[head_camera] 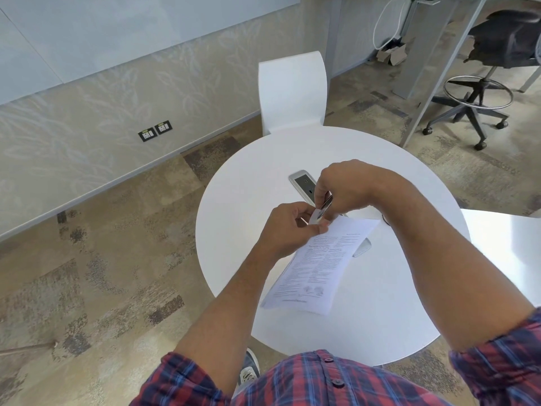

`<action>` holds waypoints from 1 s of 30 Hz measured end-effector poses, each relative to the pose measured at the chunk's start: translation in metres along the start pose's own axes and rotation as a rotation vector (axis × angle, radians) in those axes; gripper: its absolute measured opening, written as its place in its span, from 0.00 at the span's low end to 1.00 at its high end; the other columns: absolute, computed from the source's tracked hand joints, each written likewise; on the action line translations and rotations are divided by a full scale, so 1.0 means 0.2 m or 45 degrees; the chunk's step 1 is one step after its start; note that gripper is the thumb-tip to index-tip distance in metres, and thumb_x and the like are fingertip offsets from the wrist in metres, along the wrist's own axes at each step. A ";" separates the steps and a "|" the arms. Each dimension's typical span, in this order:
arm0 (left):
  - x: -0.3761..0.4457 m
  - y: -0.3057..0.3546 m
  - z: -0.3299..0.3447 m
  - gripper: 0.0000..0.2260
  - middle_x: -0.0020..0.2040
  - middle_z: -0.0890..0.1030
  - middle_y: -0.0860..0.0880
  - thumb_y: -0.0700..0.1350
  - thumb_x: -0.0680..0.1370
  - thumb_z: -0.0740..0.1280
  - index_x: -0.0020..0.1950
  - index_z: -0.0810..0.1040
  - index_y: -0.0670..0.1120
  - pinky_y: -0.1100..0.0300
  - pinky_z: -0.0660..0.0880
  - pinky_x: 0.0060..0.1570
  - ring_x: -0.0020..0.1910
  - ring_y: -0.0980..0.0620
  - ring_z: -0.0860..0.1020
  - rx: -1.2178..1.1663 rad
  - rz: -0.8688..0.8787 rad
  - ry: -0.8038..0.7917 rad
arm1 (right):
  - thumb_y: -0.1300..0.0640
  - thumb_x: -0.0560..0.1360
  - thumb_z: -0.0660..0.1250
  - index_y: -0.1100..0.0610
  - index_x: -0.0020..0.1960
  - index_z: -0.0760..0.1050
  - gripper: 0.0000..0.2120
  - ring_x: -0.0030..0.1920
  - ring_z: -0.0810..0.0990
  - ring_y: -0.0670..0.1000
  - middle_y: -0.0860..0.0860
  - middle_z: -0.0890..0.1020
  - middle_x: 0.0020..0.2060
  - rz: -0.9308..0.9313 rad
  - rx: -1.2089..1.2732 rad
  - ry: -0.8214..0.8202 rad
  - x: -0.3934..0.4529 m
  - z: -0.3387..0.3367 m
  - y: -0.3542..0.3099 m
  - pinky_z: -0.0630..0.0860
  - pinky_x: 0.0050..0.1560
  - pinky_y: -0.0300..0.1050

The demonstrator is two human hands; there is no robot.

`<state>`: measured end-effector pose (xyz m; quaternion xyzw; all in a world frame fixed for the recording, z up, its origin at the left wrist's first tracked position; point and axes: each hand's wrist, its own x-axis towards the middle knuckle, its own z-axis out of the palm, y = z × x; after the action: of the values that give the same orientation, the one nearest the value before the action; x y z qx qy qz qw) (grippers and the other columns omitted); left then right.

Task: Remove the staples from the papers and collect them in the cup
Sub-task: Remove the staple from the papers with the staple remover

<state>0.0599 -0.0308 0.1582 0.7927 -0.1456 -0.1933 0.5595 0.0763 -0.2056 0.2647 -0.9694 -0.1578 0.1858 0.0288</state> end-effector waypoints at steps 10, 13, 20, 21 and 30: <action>0.01 0.00 0.05 0.07 0.37 0.82 0.55 0.45 0.74 0.78 0.41 0.80 0.51 0.63 0.75 0.41 0.36 0.58 0.77 -0.027 0.100 0.153 | 0.45 0.67 0.80 0.47 0.48 0.86 0.12 0.43 0.84 0.51 0.46 0.87 0.41 -0.034 -0.124 0.091 0.01 -0.01 -0.02 0.80 0.47 0.46; 0.04 -0.01 0.03 0.06 0.37 0.82 0.56 0.45 0.74 0.78 0.44 0.81 0.48 0.65 0.72 0.38 0.35 0.57 0.76 -0.095 0.052 0.162 | 0.44 0.69 0.78 0.45 0.51 0.86 0.13 0.46 0.83 0.50 0.43 0.86 0.45 -0.029 -0.142 0.184 0.02 0.00 -0.02 0.76 0.47 0.44; 0.05 -0.04 -0.04 0.15 0.50 0.87 0.37 0.40 0.72 0.78 0.59 0.86 0.43 0.40 0.81 0.56 0.46 0.42 0.85 -0.463 -0.030 0.139 | 0.44 0.69 0.81 0.43 0.53 0.84 0.14 0.47 0.80 0.46 0.38 0.82 0.45 0.057 0.426 0.272 -0.02 0.01 0.13 0.72 0.48 0.44; 0.05 -0.05 -0.05 0.13 0.50 0.87 0.37 0.39 0.73 0.78 0.57 0.86 0.42 0.39 0.81 0.56 0.47 0.42 0.85 -0.489 -0.042 0.145 | 0.45 0.69 0.82 0.44 0.53 0.84 0.14 0.46 0.80 0.45 0.39 0.82 0.44 0.065 0.556 0.321 -0.03 0.02 0.17 0.72 0.47 0.44; 0.04 -0.06 -0.03 0.08 0.49 0.86 0.42 0.43 0.77 0.75 0.54 0.86 0.40 0.52 0.78 0.53 0.46 0.45 0.82 -0.728 -0.113 0.271 | 0.57 0.82 0.70 0.58 0.66 0.78 0.13 0.31 0.70 0.48 0.51 0.80 0.41 0.176 1.662 0.828 -0.05 0.34 0.28 0.68 0.35 0.41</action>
<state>0.0692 -0.0252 0.1471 0.6245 0.0087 -0.1666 0.7630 0.0587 -0.2626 0.1990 -0.7688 0.0631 -0.0539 0.6341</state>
